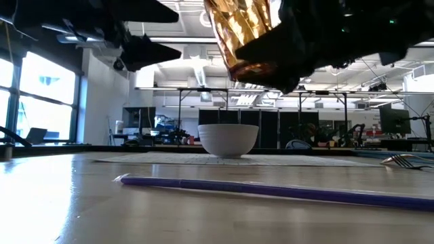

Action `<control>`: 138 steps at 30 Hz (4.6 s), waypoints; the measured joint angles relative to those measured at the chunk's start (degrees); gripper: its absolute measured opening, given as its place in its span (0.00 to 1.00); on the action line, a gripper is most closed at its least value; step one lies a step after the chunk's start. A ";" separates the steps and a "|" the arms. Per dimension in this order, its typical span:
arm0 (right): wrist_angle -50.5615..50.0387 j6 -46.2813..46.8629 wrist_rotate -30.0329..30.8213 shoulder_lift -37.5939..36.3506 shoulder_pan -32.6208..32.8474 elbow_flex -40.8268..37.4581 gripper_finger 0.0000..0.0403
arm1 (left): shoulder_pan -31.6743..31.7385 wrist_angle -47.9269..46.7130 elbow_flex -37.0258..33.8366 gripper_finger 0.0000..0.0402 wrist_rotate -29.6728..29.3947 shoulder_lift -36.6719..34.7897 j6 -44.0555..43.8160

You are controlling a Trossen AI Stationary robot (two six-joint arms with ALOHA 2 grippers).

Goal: Pick & Place Utensil
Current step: Put the brown cup on the gray mat to the top right of the white bowl

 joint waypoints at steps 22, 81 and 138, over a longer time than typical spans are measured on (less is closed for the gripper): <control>1.00 -0.65 1.41 0.93 1.58 0.34 0.80 | 0.01 5.50 8.17 0.79 -3.52 10.91 8.01; -23.80 12.26 25.41 -23.70 -22.51 -16.87 0.80 | -0.35 -48.62 26.65 0.55 -1.69 4.22 6.30; -5.52 22.64 23.98 9.72 -39.20 -11.79 0.81 | -6.01 -51.79 26.57 0.55 -2.59 4.24 3.19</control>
